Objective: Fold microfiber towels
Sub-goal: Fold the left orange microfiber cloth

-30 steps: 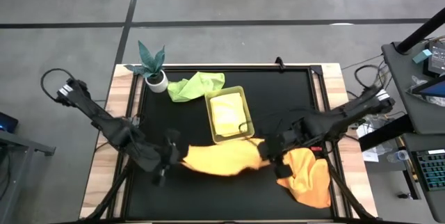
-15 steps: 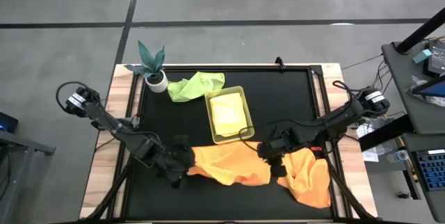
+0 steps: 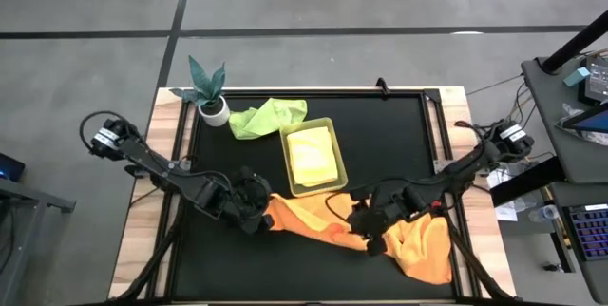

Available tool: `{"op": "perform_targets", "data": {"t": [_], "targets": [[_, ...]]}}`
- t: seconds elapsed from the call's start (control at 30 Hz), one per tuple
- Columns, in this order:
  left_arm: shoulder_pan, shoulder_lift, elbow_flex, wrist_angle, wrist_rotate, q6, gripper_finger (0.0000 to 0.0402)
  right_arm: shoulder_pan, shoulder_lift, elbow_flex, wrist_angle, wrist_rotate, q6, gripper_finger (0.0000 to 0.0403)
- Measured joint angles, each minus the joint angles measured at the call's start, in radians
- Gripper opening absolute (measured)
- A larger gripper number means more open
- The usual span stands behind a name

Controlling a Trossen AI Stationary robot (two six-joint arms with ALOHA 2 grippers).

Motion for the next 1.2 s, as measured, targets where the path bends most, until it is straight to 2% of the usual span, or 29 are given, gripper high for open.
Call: {"op": "perform_targets", "data": {"t": [0.2,0.37,0.5,0.57,0.7,0.93,1.2], "targets": [[0.002,0.012,-0.024,0.005,-0.025,-0.052,0.0000,0.032,0.047,-0.014,0.146,0.022,-0.031,0.0135],[0.006,0.022,-0.063,0.009,-0.045,-0.090,0.0000,0.033,0.138,-0.011,0.244,0.024,0.003,0.0134],[0.006,0.028,-0.074,0.010,-0.054,-0.100,0.0000,0.033,0.230,0.016,0.238,0.034,0.056,0.0134],[0.006,0.028,-0.074,0.013,-0.062,-0.096,0.0000,0.033,0.266,0.035,0.229,0.075,0.085,0.0134],[0.006,0.026,-0.074,0.010,-0.069,-0.094,0.0000,0.032,0.318,0.078,0.149,0.101,0.135,0.0134],[0.006,0.025,-0.073,0.011,-0.069,-0.093,0.0000,0.033,0.322,0.118,0.053,0.179,0.173,0.0134],[0.005,0.024,-0.073,0.011,-0.068,-0.092,0.0000,0.032,0.337,0.115,0.052,0.221,0.197,0.0134]]}}
